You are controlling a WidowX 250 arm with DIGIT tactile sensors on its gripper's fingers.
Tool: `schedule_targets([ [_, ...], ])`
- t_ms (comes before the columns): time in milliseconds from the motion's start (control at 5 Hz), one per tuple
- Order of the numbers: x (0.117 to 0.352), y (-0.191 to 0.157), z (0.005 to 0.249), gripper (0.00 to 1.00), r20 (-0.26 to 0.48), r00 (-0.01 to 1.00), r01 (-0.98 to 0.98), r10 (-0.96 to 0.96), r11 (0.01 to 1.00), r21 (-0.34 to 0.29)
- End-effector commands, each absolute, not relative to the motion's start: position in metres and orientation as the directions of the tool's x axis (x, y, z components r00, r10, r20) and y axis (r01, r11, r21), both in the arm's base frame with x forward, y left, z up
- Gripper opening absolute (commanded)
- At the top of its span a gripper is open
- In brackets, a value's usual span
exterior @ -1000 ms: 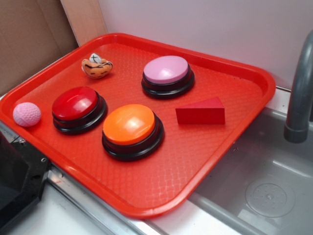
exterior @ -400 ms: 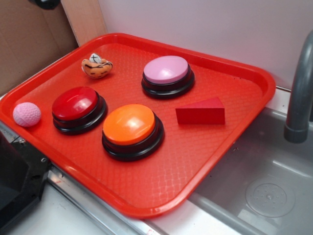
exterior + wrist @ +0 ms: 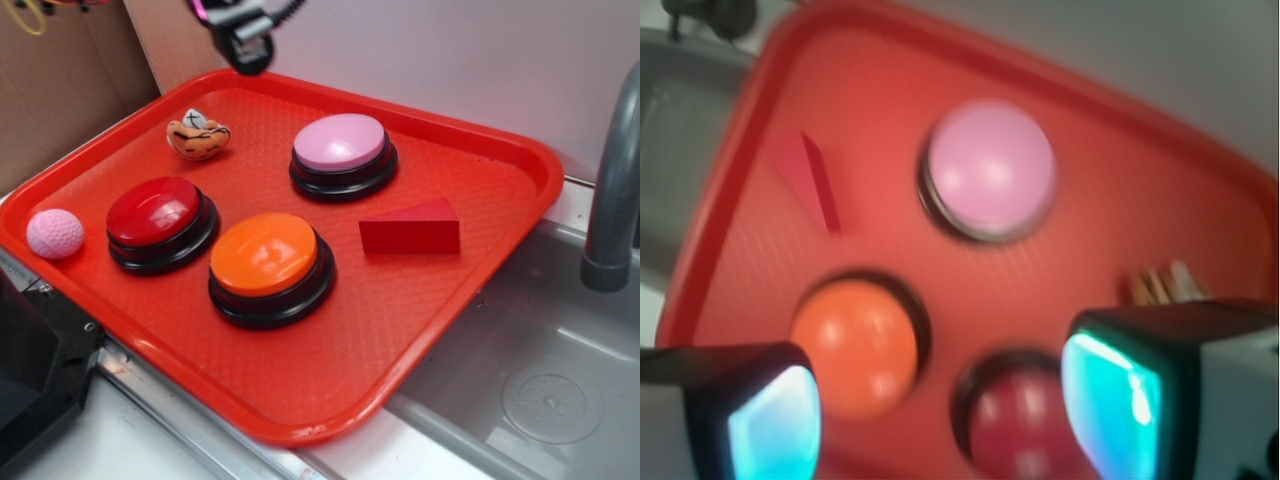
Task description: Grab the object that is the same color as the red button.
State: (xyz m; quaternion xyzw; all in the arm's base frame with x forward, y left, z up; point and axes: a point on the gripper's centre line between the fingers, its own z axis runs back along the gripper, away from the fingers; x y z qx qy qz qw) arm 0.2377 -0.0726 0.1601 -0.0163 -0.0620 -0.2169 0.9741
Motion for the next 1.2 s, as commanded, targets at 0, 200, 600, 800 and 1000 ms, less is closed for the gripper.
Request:
schedule_targets([
  [0, 0.270, -0.125, 0.113, 1.00, 0.218, 0.786, 0.598, -0.578, 0.801, -0.034],
  [200, 0.277, -0.135, 0.084, 1.00, 0.190, 0.765, 0.637, -0.615, 0.766, -0.087],
  [600, 0.269, -0.162, 0.049, 1.00, 0.167, 0.688, 0.724, -0.707, 0.683, -0.091],
  [800, 0.271, -0.160, 0.039, 1.00, 0.148, 0.703, 0.709, -0.696, 0.701, -0.069],
  [1000, 0.273, -0.160, 0.038, 0.00, 0.150, 0.720, 0.692, -0.678, 0.719, -0.070],
])
